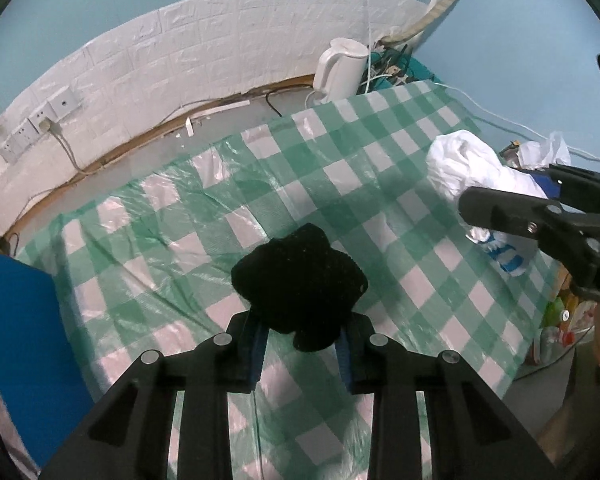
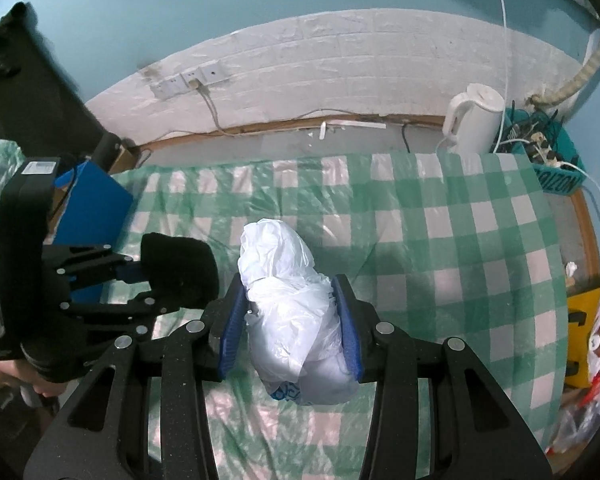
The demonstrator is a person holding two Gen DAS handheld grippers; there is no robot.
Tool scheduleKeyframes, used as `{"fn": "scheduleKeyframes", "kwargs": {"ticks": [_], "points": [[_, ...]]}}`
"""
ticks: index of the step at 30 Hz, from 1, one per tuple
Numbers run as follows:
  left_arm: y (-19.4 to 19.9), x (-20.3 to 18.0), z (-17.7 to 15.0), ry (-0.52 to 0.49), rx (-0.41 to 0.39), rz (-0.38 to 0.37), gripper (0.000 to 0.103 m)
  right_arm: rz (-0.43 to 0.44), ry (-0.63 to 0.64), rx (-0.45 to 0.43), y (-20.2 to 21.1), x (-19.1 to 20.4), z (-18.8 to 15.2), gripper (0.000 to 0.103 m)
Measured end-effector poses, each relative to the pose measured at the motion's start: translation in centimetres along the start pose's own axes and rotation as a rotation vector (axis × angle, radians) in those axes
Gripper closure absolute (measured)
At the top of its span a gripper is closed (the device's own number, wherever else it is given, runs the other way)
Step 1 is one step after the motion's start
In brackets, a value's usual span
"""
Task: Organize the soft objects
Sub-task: 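Carry the black sock and white cloth bundle over the cardboard box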
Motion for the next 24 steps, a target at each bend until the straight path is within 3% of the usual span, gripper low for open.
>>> {"fn": "scheduleKeyframes", "kwargs": {"ticks": [12,24], "points": [[4.6,-0.7,-2.1,-0.011,-0.039,0.007,0.073,0.030,0.030,-0.028,3.1,2.4,0.3,0.061],[8.9,1.4,-4.4,0.001,-0.079,0.074,0.073,0.062,0.071,-0.032,4.3,5.9,0.4,0.061]]}}
Point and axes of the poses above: each gripper's, at about its wrist camera, not at the fingertips, and y roughly against the way its jaws point, x to its left, z to its top, the point moved 8 cm from there along -y, roughly the way its jaws point, and after that the axes turned 9 degrees about -z, right-handed, at the moved point
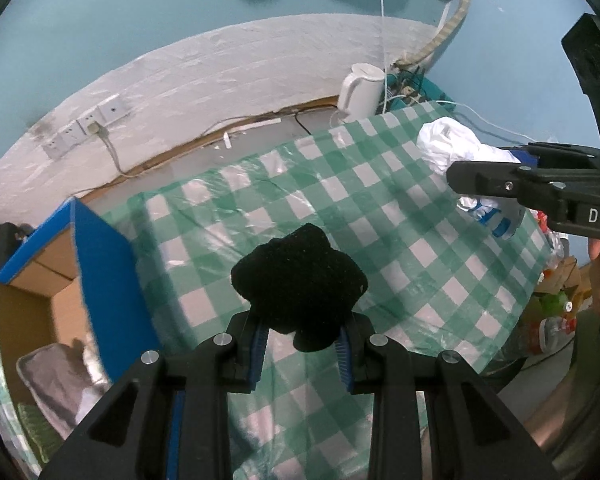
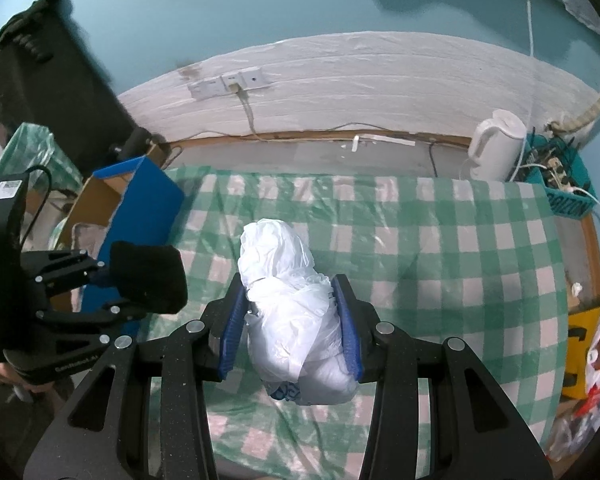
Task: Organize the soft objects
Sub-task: 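Carry the black sock and white cloth bundle over the cardboard box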
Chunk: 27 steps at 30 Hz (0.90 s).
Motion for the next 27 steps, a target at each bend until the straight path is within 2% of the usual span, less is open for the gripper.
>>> {"fn": "scheduleKeyframes", "kwargs": {"ticks": [13,27], "points": [[4.6,2.9,-2.2,0.047,-0.044,0.037,0.073,0.050,0.095,0.006,0.4,6.4,0.2,0.061],[7.3,6.6,-4.2,0.111,-0.082,0.075,0.073,0.097,0.167,0.008,0.0,12.6,1.2,0.061]]}}
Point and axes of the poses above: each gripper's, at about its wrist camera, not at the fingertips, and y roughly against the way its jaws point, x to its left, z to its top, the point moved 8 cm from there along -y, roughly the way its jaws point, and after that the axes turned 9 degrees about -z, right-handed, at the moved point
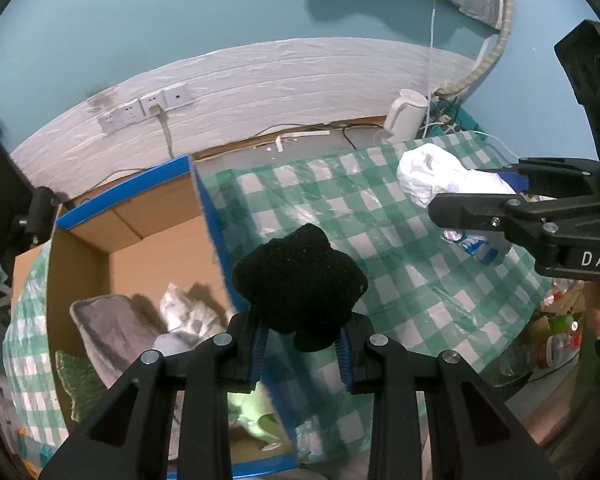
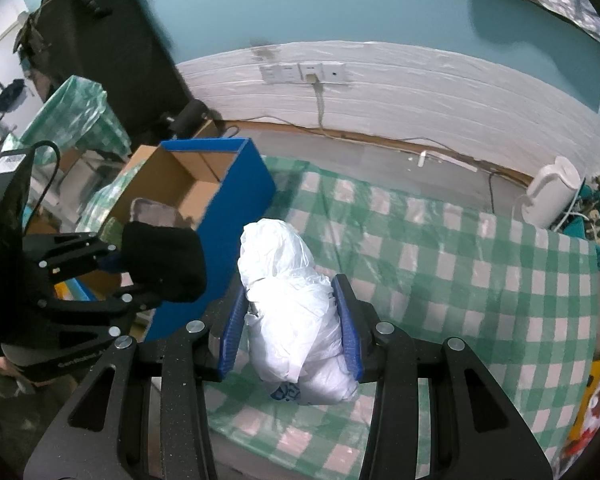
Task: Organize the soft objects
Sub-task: 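Carry the black sock and white cloth bundle over the cardboard box, then open both tools to drop the black sock and white bundle into the box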
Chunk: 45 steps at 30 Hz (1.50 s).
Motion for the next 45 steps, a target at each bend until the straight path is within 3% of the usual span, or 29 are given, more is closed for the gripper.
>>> {"fn": "scheduleKeyframes", "kwargs": {"ticks": [20,36,40,45], "points": [[2.9,7.4,-2.8,0.099,-0.025,0.085,0.073,0.053,0.091,0.054,-3.7,9.1,2.5,0.061],[3.0,13.7,-5.9,0.222,-0.012,0.100,0.073,0.080,0.132,0.118,-8.2,15.3,3.4,0.061],[3.0,14.6,-6.3,0.249,-0.010,0.096,0.070,0.078,0.142,0.129,-9.1,16.2,3.2,0.060],[3.1,15.1,-6.5,0.269,-0.007,0.109,0.057,0.088,0.135,0.122,-9.5,16.5,3.0,0.057]]}}
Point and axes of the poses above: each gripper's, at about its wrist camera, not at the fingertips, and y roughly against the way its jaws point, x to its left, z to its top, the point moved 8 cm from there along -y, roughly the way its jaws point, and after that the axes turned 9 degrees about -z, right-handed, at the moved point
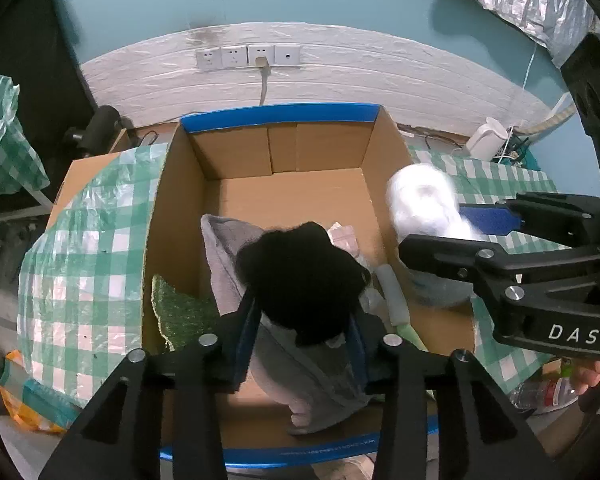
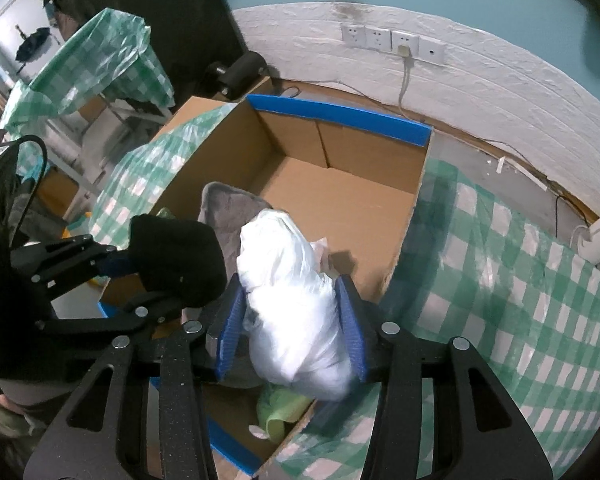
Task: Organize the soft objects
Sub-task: 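Open both tools to drop the black sock and white bundle into the box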
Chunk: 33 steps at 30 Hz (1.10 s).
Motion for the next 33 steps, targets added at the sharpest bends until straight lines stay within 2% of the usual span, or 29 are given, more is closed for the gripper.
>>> {"fn": "scheduleKeyframes", "kwargs": {"ticks": [2,4,12,18,20,24,33], "points": [[0.0,0.1,0.0,0.001,-0.001,0.006,0.044,0.003,-0.011,-0.010,0.1,-0.2,0.0,0.053],[0.0,0.3,0.0,0.008,0.002,0.019,0.044,0.003,-0.016,-0.019,0.2,-0.5,0.1,0.044],[0.7,0.9,-0.2,0.042,0.015,0.037,0.044,-0.008,-0.017,-0.060,2.1,-1.2,-0.2,0.040],[2.9,-0.3,-0.2,0.027,-0.012,0.025,0.043,-0.025,-0.013,-0.100,4.0,-1.6,-0.6,0.039],[3.6,-0.7,-0.1,0.028,-0.026,0.008,0.031,-0.027,-0.022,-0.107,4.7,-1.8,-0.9,0.039],[5.3,-1.9,0.4,0.011,-0.072,-0.014,0.031,-0.024,-0.043,-0.120,6.1,-2.6,-1.7,0.039],[5.5,-2.9,0.8,-0.052,-0.095,0.048,0.031,-0.092,-0.067,-0.155,8.9,-5.0,-2.9,0.037]]}}
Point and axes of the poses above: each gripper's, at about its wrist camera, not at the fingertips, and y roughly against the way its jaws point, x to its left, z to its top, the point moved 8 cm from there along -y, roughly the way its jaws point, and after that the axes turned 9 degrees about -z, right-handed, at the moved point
